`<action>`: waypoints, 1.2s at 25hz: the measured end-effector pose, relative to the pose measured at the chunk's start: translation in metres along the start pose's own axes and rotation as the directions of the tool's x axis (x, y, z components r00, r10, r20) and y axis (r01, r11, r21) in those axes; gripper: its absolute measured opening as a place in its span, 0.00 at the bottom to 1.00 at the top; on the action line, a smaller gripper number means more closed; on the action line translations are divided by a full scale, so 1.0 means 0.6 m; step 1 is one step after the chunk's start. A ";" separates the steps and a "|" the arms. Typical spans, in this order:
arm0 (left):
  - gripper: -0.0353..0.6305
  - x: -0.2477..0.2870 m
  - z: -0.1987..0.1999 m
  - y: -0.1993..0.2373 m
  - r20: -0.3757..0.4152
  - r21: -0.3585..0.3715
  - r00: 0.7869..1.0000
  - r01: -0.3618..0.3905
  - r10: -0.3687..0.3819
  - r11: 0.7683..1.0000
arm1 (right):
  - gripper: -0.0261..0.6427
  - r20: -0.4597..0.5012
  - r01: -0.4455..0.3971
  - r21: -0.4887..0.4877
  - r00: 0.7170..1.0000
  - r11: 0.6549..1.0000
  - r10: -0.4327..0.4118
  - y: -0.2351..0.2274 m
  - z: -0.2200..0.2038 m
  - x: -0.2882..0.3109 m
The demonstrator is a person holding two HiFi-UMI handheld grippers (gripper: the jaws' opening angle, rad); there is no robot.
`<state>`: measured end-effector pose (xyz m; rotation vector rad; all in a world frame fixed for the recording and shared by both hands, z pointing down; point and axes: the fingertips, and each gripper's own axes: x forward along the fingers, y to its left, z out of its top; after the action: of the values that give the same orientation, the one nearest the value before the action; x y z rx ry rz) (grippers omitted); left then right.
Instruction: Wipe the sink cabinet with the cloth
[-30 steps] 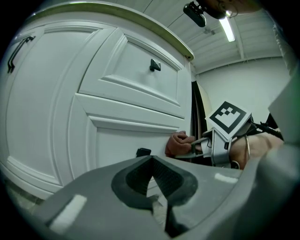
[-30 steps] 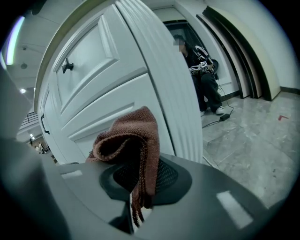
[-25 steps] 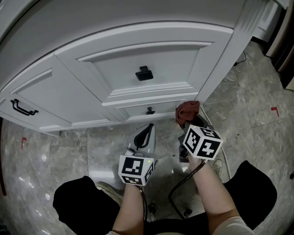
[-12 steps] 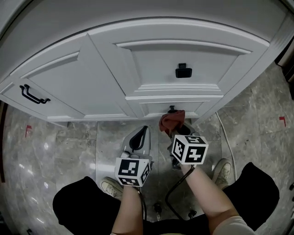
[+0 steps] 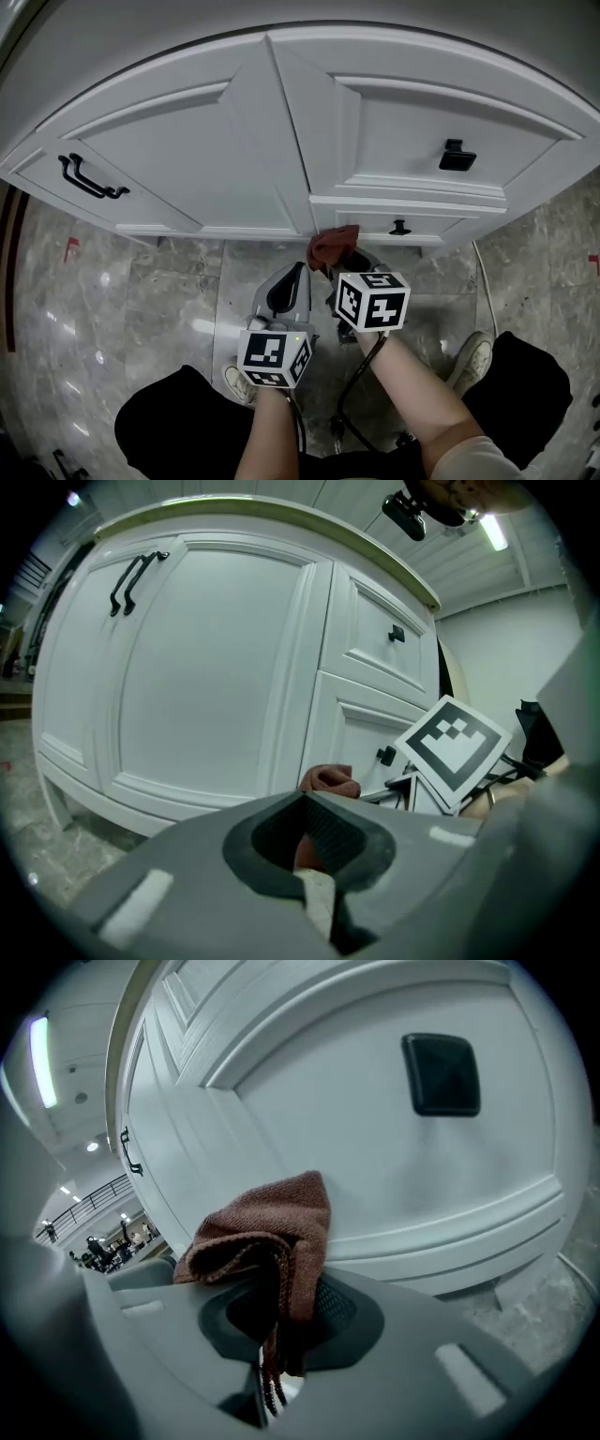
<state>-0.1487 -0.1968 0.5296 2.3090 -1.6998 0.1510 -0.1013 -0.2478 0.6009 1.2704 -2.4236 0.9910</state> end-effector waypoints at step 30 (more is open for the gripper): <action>0.05 0.092 0.003 -0.181 -0.020 0.008 0.986 0.166 -0.166 0.986 | 0.16 0.094 0.209 0.065 0.972 0.976 -0.214 -0.231 0.056 -0.161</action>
<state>-0.0286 -0.2185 0.5244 2.4345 -1.4923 0.1483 0.0701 -0.2631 0.5929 1.5947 -2.2843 0.9601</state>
